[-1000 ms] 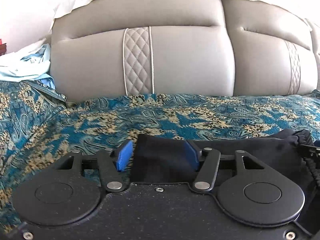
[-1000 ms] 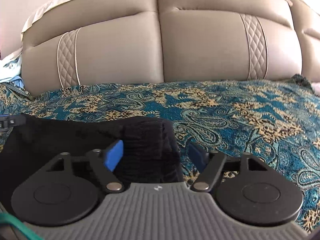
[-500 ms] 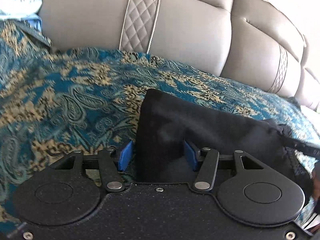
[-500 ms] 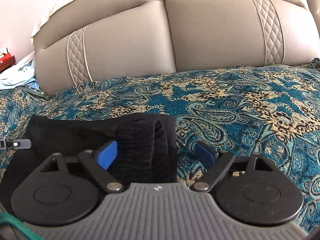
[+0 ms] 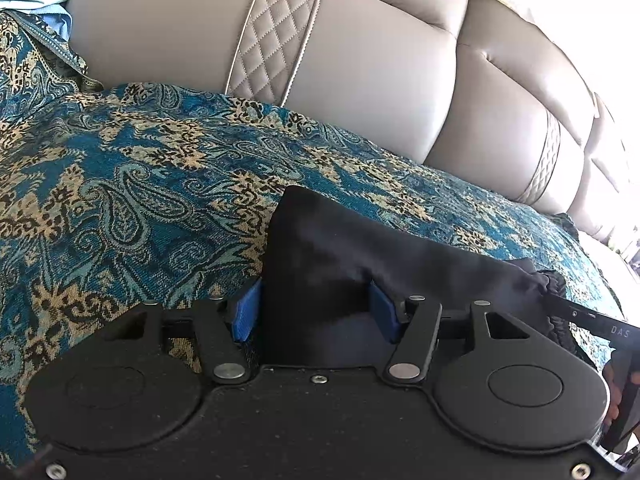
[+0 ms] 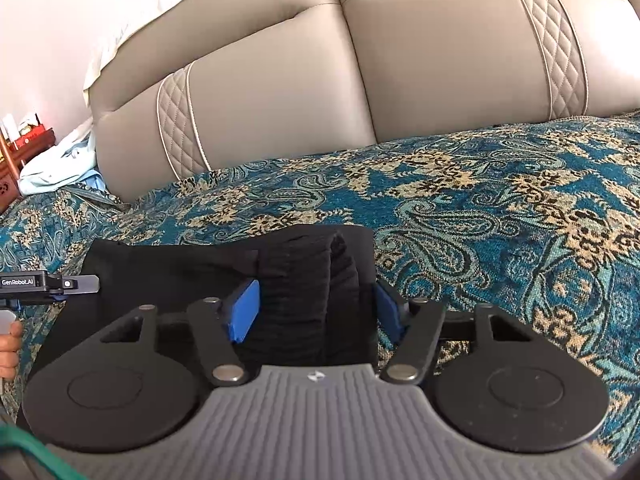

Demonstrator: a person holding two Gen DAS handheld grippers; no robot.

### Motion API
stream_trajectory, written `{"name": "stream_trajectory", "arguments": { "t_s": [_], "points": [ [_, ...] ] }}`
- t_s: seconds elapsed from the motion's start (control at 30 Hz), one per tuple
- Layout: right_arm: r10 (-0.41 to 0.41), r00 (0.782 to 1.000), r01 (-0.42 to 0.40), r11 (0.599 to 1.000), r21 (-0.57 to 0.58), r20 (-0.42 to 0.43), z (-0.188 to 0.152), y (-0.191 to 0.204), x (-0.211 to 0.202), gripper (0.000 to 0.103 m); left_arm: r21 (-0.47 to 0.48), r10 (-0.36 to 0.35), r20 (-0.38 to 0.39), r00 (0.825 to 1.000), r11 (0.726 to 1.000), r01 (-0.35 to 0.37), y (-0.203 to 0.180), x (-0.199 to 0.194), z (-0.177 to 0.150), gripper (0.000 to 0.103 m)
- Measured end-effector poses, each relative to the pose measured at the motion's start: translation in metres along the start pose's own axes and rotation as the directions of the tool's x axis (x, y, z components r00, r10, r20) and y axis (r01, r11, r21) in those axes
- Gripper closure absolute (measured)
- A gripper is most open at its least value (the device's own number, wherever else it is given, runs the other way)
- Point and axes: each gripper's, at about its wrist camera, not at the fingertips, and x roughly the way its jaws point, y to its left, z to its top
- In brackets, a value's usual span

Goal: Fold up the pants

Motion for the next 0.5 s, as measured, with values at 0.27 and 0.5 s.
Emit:
{"name": "stream_trajectory", "arguments": {
  "t_s": [0.27,0.5],
  "points": [
    [0.016,1.0,-0.017,0.999,0.042,0.007,-0.003,0.0,-0.001,0.046,0.027,0.015,0.021,1.0,1.0,-0.015,-0.007,0.005,-0.002,0.041],
    [0.042,0.999,-0.043,0.997,0.069,0.005,-0.006,0.003,-0.002,0.05,0.101,-0.018,0.012,1.0,0.995,0.016,-0.009,0.003,-0.006,0.041]
  ]
}}
